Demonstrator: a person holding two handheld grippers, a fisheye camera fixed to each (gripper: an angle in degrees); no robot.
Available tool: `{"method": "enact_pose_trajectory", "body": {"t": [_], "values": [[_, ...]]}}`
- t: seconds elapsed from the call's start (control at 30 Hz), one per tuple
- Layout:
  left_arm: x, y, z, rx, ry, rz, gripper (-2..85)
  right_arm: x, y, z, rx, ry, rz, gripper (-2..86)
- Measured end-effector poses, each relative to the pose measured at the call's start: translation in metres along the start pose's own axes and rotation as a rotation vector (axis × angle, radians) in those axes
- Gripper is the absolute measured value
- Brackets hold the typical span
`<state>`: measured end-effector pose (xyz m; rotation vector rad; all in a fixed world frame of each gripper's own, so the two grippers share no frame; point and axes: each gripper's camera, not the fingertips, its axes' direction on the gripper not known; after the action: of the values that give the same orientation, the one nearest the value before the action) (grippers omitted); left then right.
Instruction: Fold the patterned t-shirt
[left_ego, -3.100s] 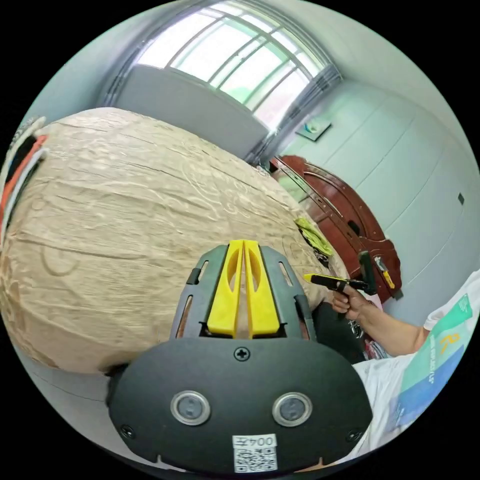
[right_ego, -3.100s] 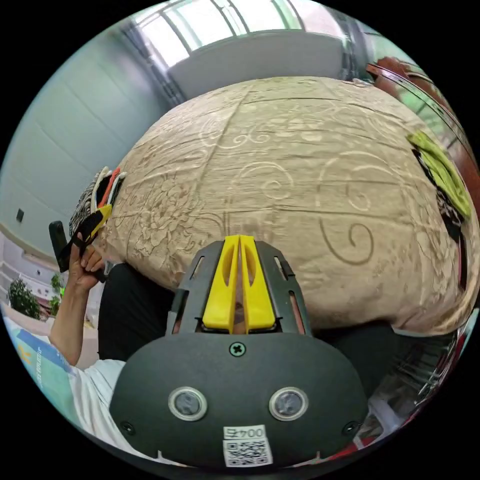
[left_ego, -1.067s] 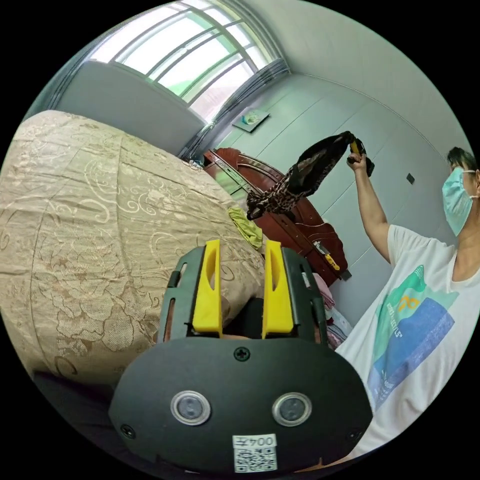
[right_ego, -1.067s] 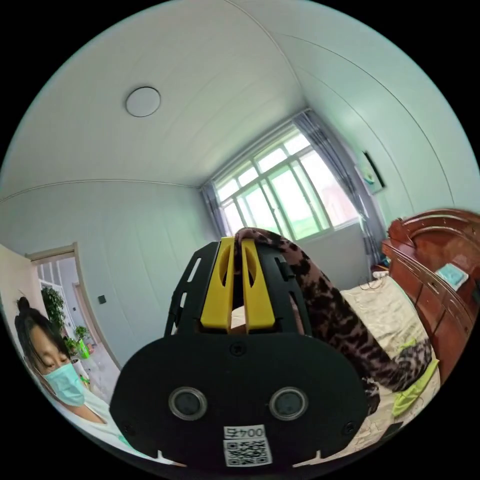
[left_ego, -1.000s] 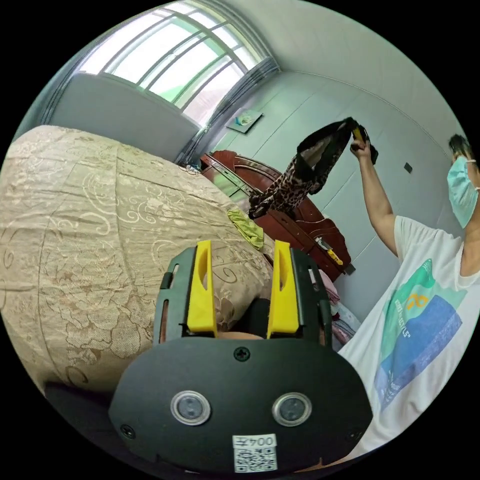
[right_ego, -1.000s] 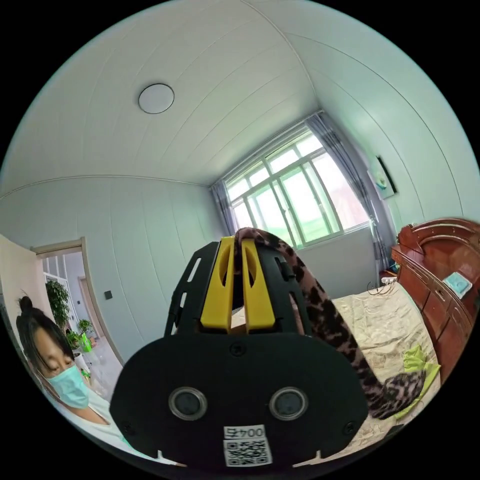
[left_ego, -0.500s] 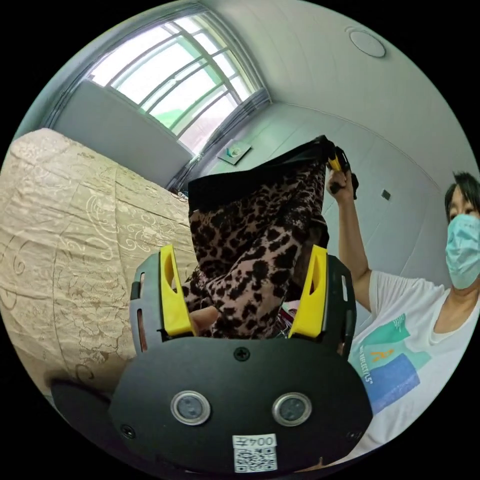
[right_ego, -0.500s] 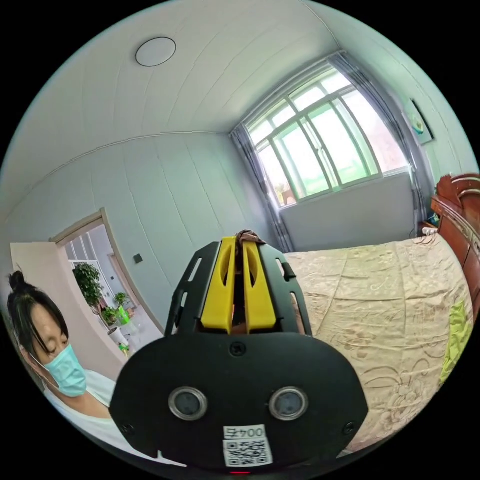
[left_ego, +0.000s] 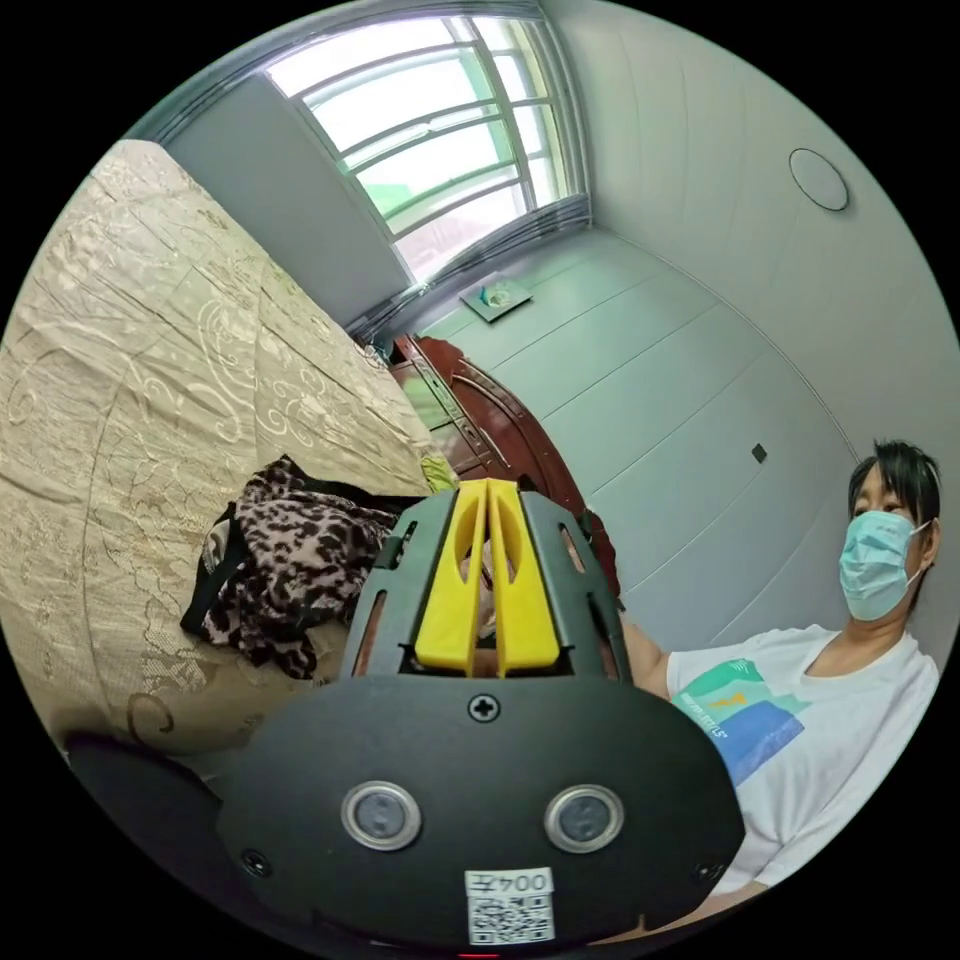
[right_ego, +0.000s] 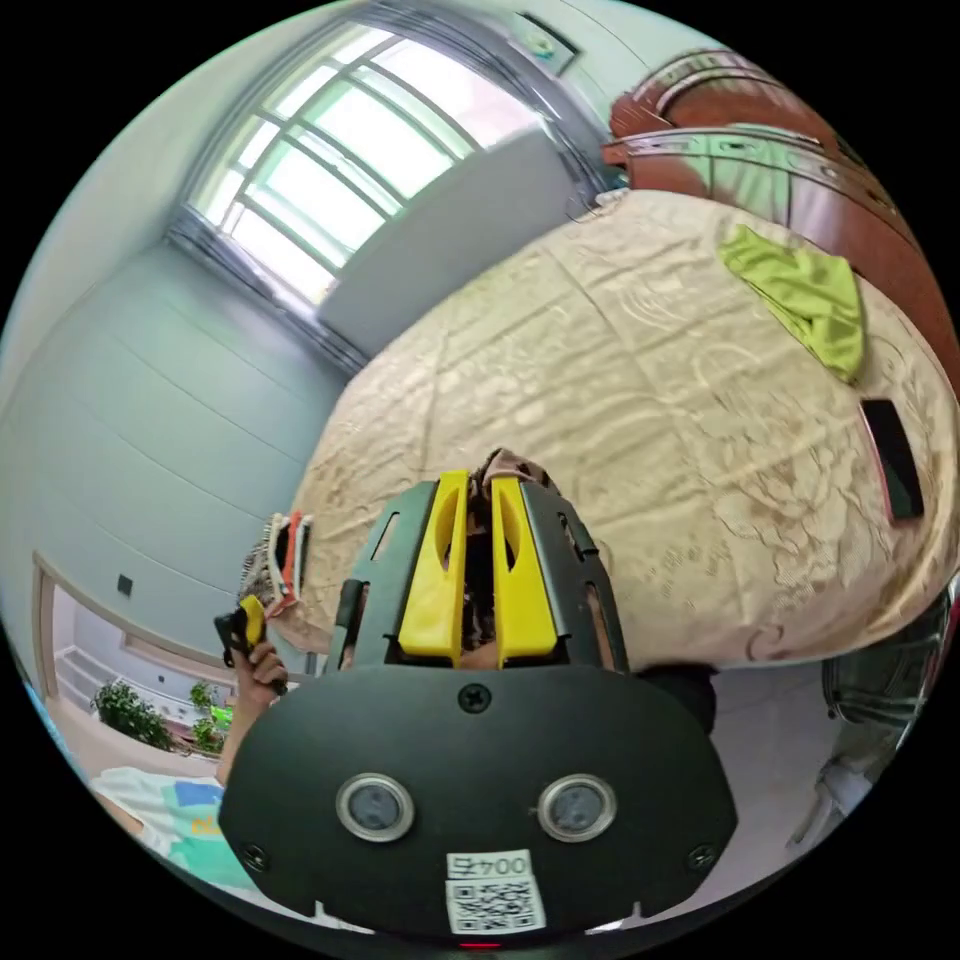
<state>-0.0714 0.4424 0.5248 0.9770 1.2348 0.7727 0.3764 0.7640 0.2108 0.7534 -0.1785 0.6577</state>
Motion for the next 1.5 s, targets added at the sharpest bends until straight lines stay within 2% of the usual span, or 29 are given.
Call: {"method": "enact_pose_trajectory", "body": {"t": [0.17,0.27,0.37,0.43,0.5,0.67,0.77,0.93,1.0,1.1,1.17,1.27,1.43,1.5], "values": [[-0.025,-0.023,0.068,-0.119,-0.109,0.008,2.1,0.046,0.055,0.002,0.016,-0.053,0.085,6.2],[-0.032,-0.053,0.129,-0.254,-0.235,0.082,3.7,0.053,0.07,-0.004,0.07,-0.058,0.1,10.0],[-0.038,-0.086,0.199,-0.382,-0.46,0.182,11.4,0.039,0.071,0.0,0.095,-0.074,0.042,15.7],[-0.054,-0.112,0.256,-0.489,-0.571,0.216,14.7,0.022,0.07,0.012,0.062,-0.044,-0.021,17.9],[-0.07,-0.128,0.294,-0.548,-0.605,0.212,15.5,-0.002,0.072,0.038,-0.02,0.068,-0.074,20.3],[-0.122,-0.161,0.384,-0.666,-0.704,0.16,17.4,-0.027,0.084,0.083,-0.142,0.255,0.013,21.7],[-0.152,-0.172,0.427,-0.724,-0.75,0.116,17.9,-0.025,0.095,0.098,-0.189,0.205,0.131,21.2],[-0.187,-0.172,0.479,-0.819,-0.828,0.091,18.2,-0.025,0.095,0.11,-0.248,0.167,0.156,16.5],[-0.192,-0.167,0.488,-0.845,-0.817,0.072,17.5,-0.023,0.092,0.112,-0.265,0.132,0.148,12.1],[-0.19,-0.161,0.494,-0.858,-0.844,0.082,11.2,-0.02,0.09,0.112,-0.265,0.065,0.163,5.4],[-0.189,-0.161,0.495,-0.905,-0.778,0.092,5.0,-0.017,0.089,0.106,-0.238,0.0,0.186,3.3],[-0.161,-0.187,0.471,-0.797,-0.663,0.099,3.6,-0.023,0.079,0.066,-0.093,-0.163,0.178,1.4],[-0.041,-0.295,0.36,-0.418,-0.466,0.2,2.7,-0.065,0.024,-0.03,0.171,-0.272,0.053,0.0],[0.008,-0.331,0.31,-0.285,-0.423,0.251,2.5,-0.107,-0.013,-0.077,0.256,-0.309,-0.047,-0.1]]}}
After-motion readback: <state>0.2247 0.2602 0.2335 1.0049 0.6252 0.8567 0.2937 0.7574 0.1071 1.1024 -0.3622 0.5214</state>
